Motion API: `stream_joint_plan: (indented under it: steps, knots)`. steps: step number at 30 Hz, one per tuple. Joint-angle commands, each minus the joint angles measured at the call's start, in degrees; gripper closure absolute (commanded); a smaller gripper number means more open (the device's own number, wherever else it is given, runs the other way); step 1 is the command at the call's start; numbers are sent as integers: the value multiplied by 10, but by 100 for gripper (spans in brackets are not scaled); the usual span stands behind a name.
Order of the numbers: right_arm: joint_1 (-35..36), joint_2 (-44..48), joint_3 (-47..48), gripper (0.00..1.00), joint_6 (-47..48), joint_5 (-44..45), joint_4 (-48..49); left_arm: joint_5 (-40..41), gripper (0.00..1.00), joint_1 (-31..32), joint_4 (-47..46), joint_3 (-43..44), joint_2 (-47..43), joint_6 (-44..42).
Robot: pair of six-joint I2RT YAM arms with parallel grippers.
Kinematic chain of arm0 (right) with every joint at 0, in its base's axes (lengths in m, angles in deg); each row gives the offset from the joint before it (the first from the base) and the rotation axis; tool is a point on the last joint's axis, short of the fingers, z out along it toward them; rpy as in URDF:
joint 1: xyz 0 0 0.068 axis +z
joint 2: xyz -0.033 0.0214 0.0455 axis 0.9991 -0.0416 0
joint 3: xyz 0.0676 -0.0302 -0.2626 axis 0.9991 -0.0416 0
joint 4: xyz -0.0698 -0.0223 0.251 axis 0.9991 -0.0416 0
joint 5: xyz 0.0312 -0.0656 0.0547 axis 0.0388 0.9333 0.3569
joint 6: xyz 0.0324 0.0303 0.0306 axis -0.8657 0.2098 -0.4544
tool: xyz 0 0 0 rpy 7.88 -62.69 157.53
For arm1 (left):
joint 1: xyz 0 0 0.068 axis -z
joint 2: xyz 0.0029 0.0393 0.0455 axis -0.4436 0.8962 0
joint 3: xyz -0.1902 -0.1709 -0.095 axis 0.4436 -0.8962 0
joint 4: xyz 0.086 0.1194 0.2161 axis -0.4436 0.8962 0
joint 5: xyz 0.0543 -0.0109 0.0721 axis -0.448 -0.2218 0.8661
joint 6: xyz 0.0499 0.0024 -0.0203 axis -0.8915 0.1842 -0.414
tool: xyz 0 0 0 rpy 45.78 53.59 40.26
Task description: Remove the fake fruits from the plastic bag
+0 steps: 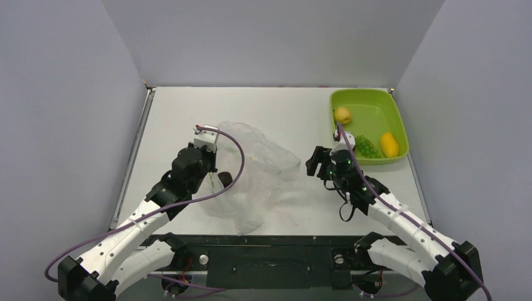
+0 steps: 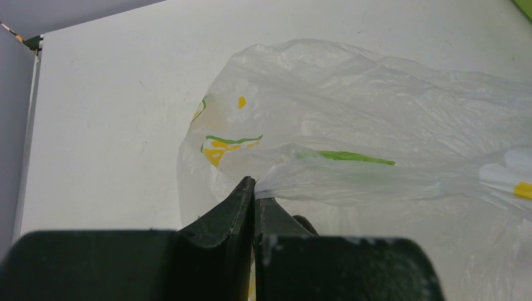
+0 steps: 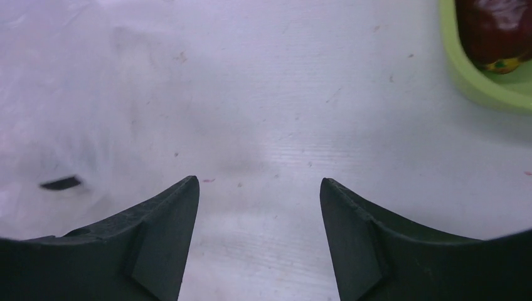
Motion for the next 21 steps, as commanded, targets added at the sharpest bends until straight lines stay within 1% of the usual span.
stream_joint_plan:
  steps: [1, 2, 3, 4, 5, 6, 8, 11, 14, 15, 21]
  knots:
    - [81, 108, -81, 34, -28, -6, 52, -19, 100, 1, -7, 15, -4, -12]
    - [127, 138, -93, 36, -30, -6, 82, -22, 100, 1, -6, 15, -5, -13]
    - [152, 151, -112, 37, -36, 8, 96, -30, 100, 2, -7, 13, -6, -13]
    - [206, 171, -118, 38, -37, 18, 120, -35, 100, 2, -10, 12, -7, -13]
    - [231, 177, -124, 39, -37, 53, 147, -48, 100, 2, -11, 12, -6, -14]
    - [281, 176, -125, 39, -35, 67, 159, -53, 100, 1, -11, 12, -6, -13]
    - [341, 149, -116, 40, -20, 106, 190, -69, 100, 2, -13, 12, -4, -14]
    - [409, 63, -74, 42, 22, 143, 239, -114, 100, 4, -18, 9, -2, -13]
    - [441, -20, -35, 43, 62, 182, 275, -150, 100, 12, -29, -2, -12, -26]
    - [447, -59, -25, 43, 82, 196, 306, -163, 100, 14, -36, -5, -15, -31]
    - [449, -206, 18, 43, 157, 251, 432, -182, 100, 43, -60, -37, -40, -53]
